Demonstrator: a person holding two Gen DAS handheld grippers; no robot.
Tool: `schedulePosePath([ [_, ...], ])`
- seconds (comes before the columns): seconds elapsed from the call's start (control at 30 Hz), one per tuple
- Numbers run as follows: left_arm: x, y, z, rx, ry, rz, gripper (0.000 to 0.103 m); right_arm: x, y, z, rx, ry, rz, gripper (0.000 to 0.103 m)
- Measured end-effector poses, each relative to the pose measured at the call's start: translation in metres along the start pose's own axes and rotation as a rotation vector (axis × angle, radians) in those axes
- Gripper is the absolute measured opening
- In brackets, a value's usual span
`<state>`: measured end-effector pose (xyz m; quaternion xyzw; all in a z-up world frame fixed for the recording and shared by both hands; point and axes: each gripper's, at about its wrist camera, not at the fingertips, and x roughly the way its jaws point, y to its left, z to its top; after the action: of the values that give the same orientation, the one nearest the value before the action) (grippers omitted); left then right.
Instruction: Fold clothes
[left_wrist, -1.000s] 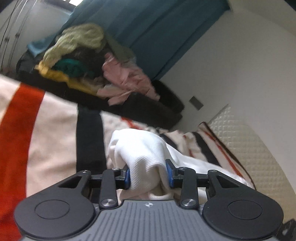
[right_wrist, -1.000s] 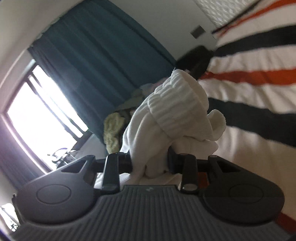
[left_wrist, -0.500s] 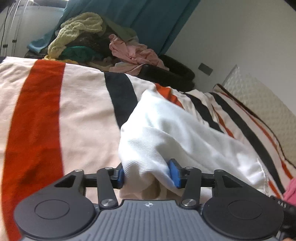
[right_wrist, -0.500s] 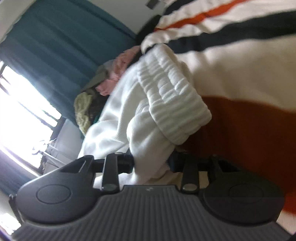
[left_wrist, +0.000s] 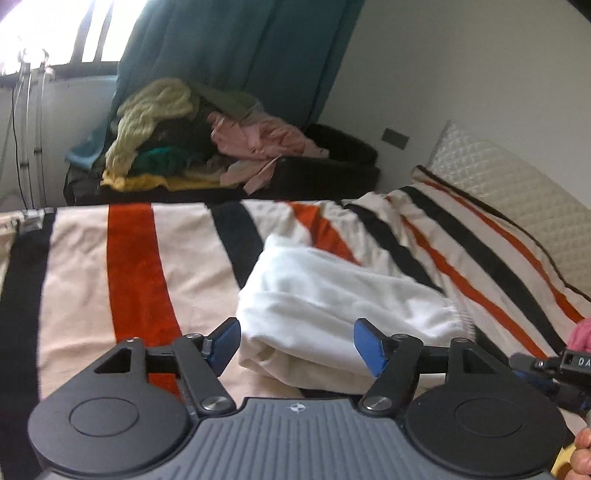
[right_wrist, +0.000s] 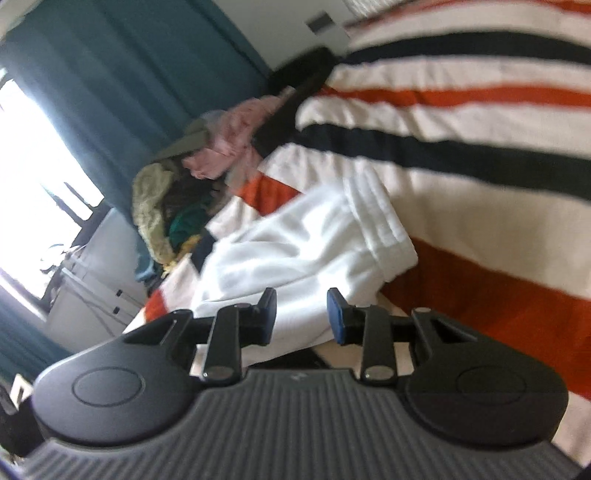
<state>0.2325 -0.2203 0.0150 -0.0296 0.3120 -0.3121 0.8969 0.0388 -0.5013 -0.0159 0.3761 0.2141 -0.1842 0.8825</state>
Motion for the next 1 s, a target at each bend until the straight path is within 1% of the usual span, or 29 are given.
schedulePosePath([
  [0.1, -0.052, -0.025, 0.003, 0.049, -0.045, -0.005, 0.078, -0.040, 0.020, 0.000, -0.068, -0.028, 0.013, 0.033],
  [0.2, -0.092, -0.044, 0.005, 0.078, -0.078, 0.002, 0.088, -0.080, 0.039, -0.004, -0.133, -0.066, 0.020, 0.034],
  [0.27, -0.117, -0.055, 0.005, 0.090, -0.086, 0.011, 0.088, -0.106, 0.050, -0.007, -0.158, -0.089, 0.024, 0.035],
  [0.37, -0.152, -0.071, 0.001, 0.127, -0.103, 0.000, 0.088, -0.137, 0.062, -0.009, -0.193, -0.111, 0.025, 0.035],
  [0.4, -0.162, -0.076, -0.001, 0.140, -0.110, -0.003, 0.088, -0.146, 0.067, -0.010, -0.214, -0.121, 0.025, 0.039],
  [0.43, -0.171, -0.080, -0.002, 0.148, -0.116, -0.003, 0.088, -0.154, 0.071, -0.011, -0.235, -0.133, 0.028, 0.055],
  [0.47, -0.179, -0.083, -0.003, 0.153, -0.120, -0.004, 0.088, -0.161, 0.075, -0.012, -0.255, -0.144, 0.030, 0.065],
  [0.5, -0.187, -0.085, -0.005, 0.152, -0.123, -0.008, 0.088, -0.169, 0.079, -0.013, -0.274, -0.156, 0.036, 0.084],
  [0.53, -0.195, -0.087, -0.006, 0.151, -0.128, -0.013, 0.089, -0.175, 0.081, -0.015, -0.291, -0.170, 0.049, 0.089],
  [0.57, -0.203, -0.088, -0.009, 0.153, -0.137, -0.014, 0.090, -0.181, 0.084, -0.017, -0.312, -0.183, 0.052, 0.088],
  [0.63, -0.216, -0.089, -0.015, 0.158, -0.154, -0.017, 0.101, -0.189, 0.089, -0.025, -0.346, -0.201, 0.049, 0.088],
  [0.73, -0.237, -0.081, -0.024, 0.138, -0.185, -0.039, 0.102, -0.197, 0.090, -0.038, -0.377, -0.215, 0.044, 0.088],
  [0.8, -0.248, -0.079, -0.032, 0.149, -0.205, -0.018, 0.103, -0.197, 0.088, -0.047, -0.388, -0.219, 0.049, 0.088],
  [1.0, -0.275, -0.073, -0.060, 0.178, -0.266, 0.010, 0.103, -0.195, 0.080, -0.081, -0.416, -0.253, 0.049, 0.088],
])
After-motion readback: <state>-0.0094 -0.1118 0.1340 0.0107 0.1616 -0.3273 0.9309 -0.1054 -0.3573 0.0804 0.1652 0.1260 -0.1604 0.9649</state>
